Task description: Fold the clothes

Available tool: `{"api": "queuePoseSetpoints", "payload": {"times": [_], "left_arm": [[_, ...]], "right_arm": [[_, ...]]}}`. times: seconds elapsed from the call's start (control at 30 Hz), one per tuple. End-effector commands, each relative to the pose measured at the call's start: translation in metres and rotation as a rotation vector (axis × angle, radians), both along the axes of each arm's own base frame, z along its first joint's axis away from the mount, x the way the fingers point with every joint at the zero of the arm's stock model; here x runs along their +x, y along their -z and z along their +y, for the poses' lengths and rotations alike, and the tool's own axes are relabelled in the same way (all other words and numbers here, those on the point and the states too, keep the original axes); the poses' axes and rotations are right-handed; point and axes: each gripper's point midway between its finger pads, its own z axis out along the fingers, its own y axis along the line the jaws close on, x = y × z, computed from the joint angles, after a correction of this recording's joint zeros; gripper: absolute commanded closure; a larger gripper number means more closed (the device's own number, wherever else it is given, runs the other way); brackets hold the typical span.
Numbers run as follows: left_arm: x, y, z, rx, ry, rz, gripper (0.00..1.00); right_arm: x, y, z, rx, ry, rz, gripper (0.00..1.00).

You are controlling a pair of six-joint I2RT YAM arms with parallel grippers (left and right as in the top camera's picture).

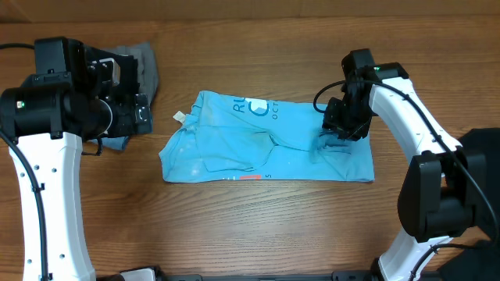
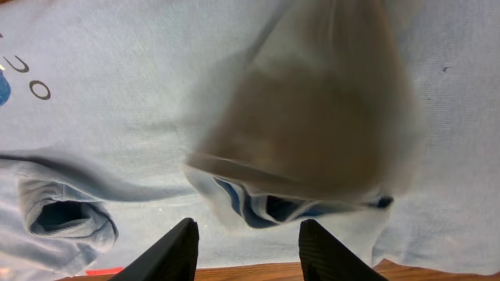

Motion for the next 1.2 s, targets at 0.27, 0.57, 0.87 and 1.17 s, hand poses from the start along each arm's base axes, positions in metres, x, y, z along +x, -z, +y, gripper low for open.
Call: {"api": "queuePoseSetpoints", "payload": {"times": [0.27, 0.57, 0.87, 1.17], "left_arm": [[0.004, -0.003, 0.003, 0.003, -0.015, -0.010, 0.00], [0.004, -0.003, 0.003, 0.003, -0.014, -0.010, 0.00], [0.004, -0.003, 0.003, 0.003, -0.015, -0.010, 0.00], [0.004, -0.003, 0.003, 0.003, -0.015, -0.010, 0.00]], "right_arm": [[0.019, -0.037, -0.040, -0.030, 0.049, -0.142, 0.64], [0.012, 0.006, -0.092, -0.042, 0.193, -0.084, 0.94], [0.007, 0.066, -0.041, 0.113, 0.213, -0.147, 0.96], [0.059, -0.012, 0.075, 0.671, -0.149, -0.520, 0.96]]}}
